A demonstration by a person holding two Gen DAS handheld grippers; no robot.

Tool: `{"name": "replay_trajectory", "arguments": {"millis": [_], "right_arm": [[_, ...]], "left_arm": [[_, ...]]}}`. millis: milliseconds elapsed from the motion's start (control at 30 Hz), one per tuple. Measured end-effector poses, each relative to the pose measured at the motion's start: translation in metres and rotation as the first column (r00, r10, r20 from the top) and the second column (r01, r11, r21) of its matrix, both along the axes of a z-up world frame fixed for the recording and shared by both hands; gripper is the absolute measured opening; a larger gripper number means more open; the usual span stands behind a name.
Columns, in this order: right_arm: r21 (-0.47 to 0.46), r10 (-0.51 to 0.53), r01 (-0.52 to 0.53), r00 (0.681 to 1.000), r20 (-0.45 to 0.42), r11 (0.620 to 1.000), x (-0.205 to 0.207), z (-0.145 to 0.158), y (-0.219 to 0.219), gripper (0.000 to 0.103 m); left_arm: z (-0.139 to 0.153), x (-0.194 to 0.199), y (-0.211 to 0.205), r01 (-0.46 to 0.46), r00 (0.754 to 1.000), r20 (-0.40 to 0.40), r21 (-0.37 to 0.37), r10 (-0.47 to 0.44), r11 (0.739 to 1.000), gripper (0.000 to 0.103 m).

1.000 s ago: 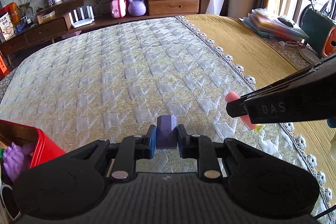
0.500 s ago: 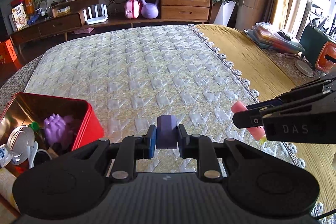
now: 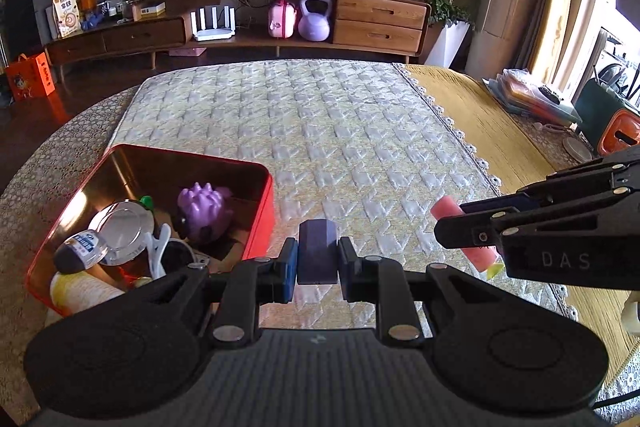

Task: Organize rigid objects
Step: 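Carry the purple block into the red box with the left tool while the right carries the pink tube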

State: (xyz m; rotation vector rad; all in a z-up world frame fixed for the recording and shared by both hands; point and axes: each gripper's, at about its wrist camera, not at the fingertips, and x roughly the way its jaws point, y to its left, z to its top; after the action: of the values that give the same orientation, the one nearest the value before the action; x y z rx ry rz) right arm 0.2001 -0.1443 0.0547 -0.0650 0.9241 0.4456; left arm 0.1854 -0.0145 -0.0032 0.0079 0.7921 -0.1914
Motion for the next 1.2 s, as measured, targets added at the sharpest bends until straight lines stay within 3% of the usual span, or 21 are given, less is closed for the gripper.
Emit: {"name": "replay_trajectory", "arguments": {"millis": [767, 1200], "right_arm": [[-0.005, 0.123, -0.123, 0.992, 0.002, 0.992, 0.011, -0.005, 0.113, 0.015], [-0.004, 0.120, -0.121, 0.992, -0.034, 0.993, 0.040, -0.031, 0.155, 0.015]], "left_arm": [[0.006, -0.005, 0.136, -0.186, 0.983, 0.010, 0.005, 0.186, 0.983, 0.020], [-0.008, 0.036, 0.154, -0.216, 0.976, 0.001, 0.013, 0.216, 0.976, 0.020]]}}
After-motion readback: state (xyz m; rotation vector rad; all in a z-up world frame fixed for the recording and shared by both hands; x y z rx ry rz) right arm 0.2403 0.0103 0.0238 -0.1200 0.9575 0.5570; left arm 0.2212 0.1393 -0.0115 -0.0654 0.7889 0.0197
